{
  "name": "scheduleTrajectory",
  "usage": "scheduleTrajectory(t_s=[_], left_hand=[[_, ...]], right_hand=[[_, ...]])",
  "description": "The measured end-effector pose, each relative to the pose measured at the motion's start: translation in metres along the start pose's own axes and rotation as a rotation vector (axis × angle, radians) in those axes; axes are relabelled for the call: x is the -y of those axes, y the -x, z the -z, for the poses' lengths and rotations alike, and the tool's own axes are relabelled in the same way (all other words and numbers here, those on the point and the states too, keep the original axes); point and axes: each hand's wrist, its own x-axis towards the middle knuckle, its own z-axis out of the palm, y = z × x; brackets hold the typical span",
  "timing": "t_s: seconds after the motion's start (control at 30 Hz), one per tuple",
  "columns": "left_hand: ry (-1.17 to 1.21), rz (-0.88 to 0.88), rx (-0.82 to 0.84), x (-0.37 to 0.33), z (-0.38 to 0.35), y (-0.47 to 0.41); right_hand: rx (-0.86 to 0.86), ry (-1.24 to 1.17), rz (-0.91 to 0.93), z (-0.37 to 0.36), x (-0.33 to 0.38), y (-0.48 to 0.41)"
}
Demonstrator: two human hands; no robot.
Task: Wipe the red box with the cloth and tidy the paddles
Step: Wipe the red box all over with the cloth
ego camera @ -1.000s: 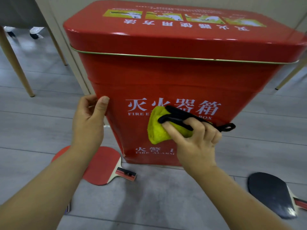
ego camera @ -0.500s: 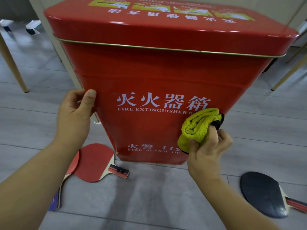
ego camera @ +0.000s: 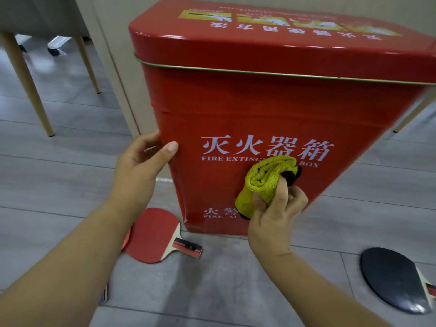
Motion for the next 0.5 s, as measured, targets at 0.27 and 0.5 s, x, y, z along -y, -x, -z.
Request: scheduleTrajectory(t_s=[0.27, 0.5], left_hand=[[-0.050, -0.015, 0.040, -0.007, 0.005, -0.006], [-0.129, -0.076, 0.059, -0.005, 0.009, -0.008]], right_hand=[[0.069, 0.060, 0.153, -0.038, 0.048, 0.015], [0.077, 0.207, 0.408, -0.054, 0.060, 0.019]])
